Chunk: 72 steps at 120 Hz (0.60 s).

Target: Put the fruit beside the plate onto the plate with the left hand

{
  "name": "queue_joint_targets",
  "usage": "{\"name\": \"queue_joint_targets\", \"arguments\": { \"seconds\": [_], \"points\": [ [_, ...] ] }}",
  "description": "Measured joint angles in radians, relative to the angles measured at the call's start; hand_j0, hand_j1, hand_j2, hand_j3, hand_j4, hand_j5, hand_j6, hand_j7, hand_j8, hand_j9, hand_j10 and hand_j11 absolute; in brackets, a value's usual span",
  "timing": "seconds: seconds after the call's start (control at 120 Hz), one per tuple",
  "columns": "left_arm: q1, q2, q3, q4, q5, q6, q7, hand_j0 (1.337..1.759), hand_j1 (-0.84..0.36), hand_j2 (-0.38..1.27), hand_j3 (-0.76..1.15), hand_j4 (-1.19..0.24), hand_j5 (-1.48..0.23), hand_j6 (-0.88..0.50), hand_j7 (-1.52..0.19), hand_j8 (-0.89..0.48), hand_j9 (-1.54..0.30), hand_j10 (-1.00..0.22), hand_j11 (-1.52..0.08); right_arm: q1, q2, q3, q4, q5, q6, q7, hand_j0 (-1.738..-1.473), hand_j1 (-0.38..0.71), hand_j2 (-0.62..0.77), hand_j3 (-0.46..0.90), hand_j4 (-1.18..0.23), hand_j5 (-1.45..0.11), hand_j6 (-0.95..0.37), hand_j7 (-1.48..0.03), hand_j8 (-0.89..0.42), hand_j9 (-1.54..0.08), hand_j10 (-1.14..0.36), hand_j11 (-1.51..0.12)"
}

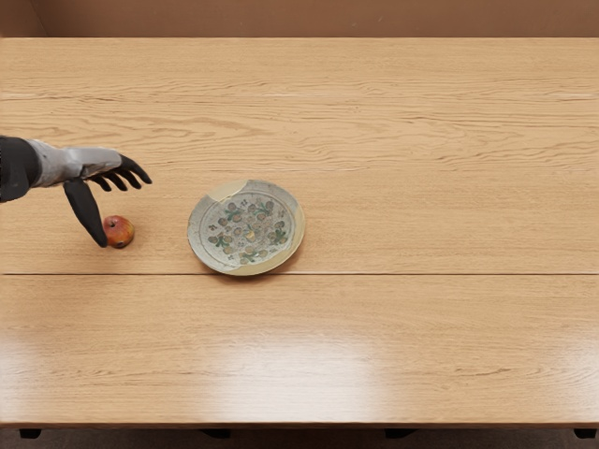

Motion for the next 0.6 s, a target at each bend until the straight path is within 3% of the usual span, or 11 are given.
{"name": "queue_joint_targets", "arguments": {
  "seconds": [0.183,0.6],
  "points": [
    [0.054,-0.009,0.001,-0.079,0.095,0.137,0.031,1.658,0.04,0.05,0.0,-0.26,-0.34,-0.27,-0.34,-0.27,-0.34,-0.26,-0.34,0.0,0.0,0.0,0.0,0.0,0.0,0.0,-1.658,-0.35,0.0,0.0,0.0,0.0,0.0,0.0,0.0,0.0,0.0,0.0],
    [0.165,-0.011,0.0,-0.174,0.254,0.325,0.074,1.658,0.03,0.06,0.0,-0.27,-0.35,-0.27,-0.35,-0.27,-0.35,-0.27,-0.35,0.0,0.0,0.0,0.0,0.0,0.0,0.0,-1.658,-0.35,0.0,0.0,0.0,0.0,0.0,0.0,0.0,0.0,0.0,0.0]
  ]
}}
